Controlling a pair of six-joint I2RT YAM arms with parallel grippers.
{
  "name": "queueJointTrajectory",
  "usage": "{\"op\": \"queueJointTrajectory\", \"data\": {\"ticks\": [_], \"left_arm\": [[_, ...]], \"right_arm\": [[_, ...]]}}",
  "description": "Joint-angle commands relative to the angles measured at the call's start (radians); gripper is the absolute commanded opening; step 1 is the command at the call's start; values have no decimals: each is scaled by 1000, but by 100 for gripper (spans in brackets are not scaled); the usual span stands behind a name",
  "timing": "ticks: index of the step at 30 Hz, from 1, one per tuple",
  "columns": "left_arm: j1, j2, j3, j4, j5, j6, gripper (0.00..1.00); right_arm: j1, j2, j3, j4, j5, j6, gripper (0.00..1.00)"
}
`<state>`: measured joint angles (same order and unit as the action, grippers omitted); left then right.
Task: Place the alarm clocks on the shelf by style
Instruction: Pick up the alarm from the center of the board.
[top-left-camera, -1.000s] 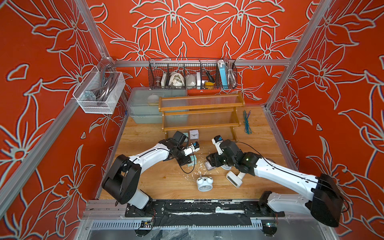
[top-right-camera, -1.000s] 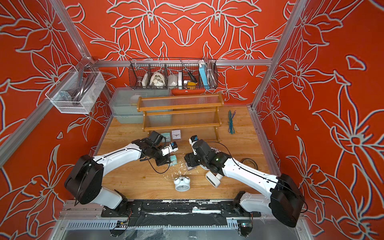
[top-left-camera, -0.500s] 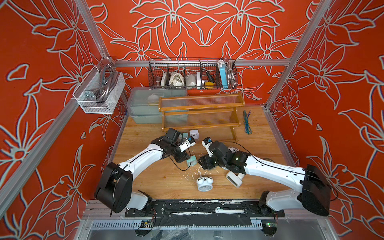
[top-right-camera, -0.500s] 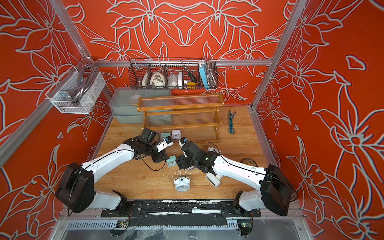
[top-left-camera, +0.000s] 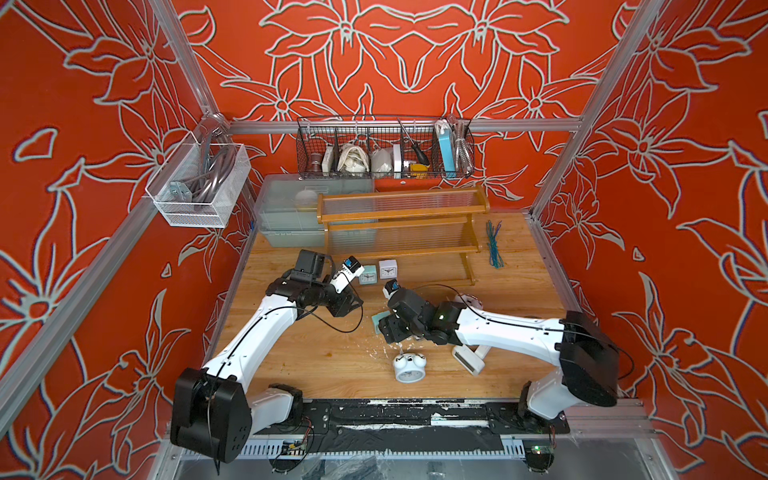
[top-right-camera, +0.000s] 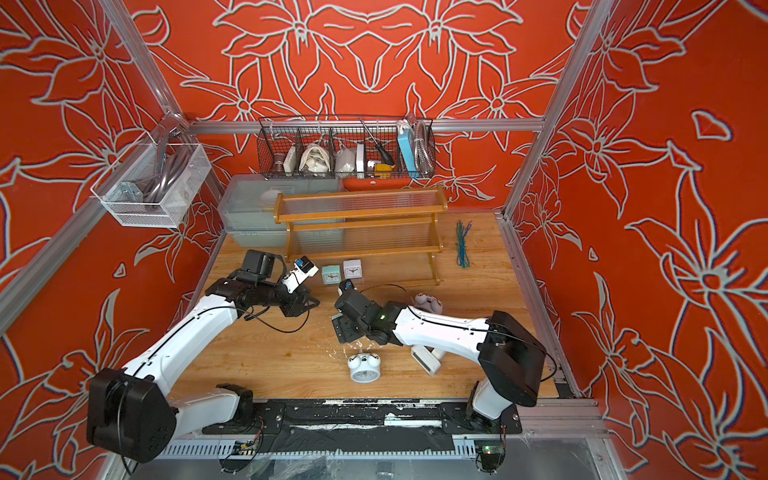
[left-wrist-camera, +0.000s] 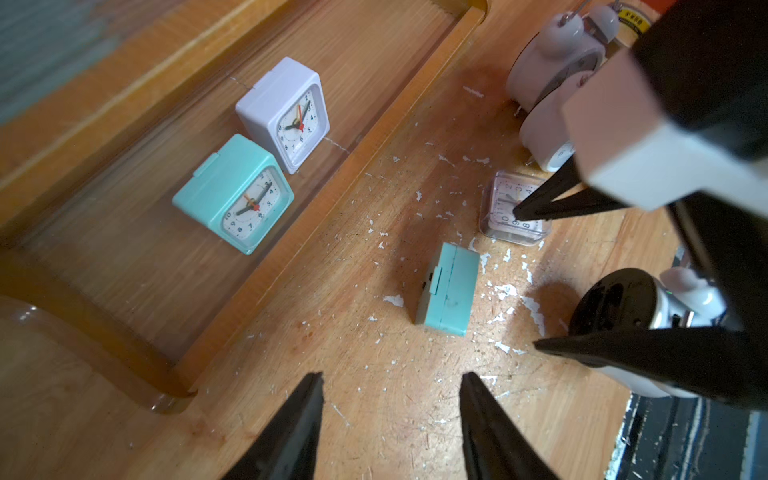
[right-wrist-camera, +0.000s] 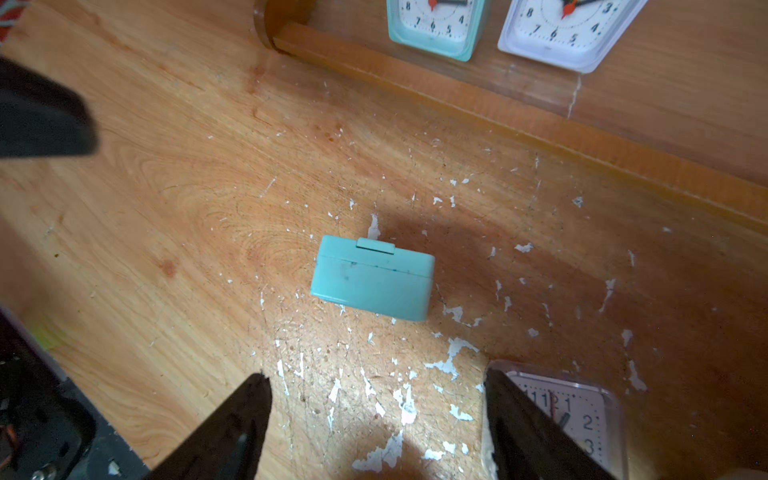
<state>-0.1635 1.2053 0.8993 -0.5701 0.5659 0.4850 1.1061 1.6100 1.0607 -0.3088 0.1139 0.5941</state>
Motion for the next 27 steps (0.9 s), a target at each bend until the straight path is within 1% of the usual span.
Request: {"op": "queueJointTrajectory", "data": {"ticks": [1, 8, 14, 21, 27], "left_arm": [[20, -19, -23, -32, 51, -26, 54], [30, -27, -42, -13, 55, -41, 54], [32, -27, -45, -7, 54, -45, 54], [35, -29, -53, -3, 54, -45, 54], [38, -33, -58, -2, 54, -47, 54]], "right_arm": [[14, 41, 36, -3, 57, 21, 85], [18, 112, 83, 8, 84, 8, 87], [18, 161, 100, 29, 96, 16, 86], [18, 211, 129, 40, 87, 10, 78], [18, 236, 140, 42, 90, 6, 74]]}}
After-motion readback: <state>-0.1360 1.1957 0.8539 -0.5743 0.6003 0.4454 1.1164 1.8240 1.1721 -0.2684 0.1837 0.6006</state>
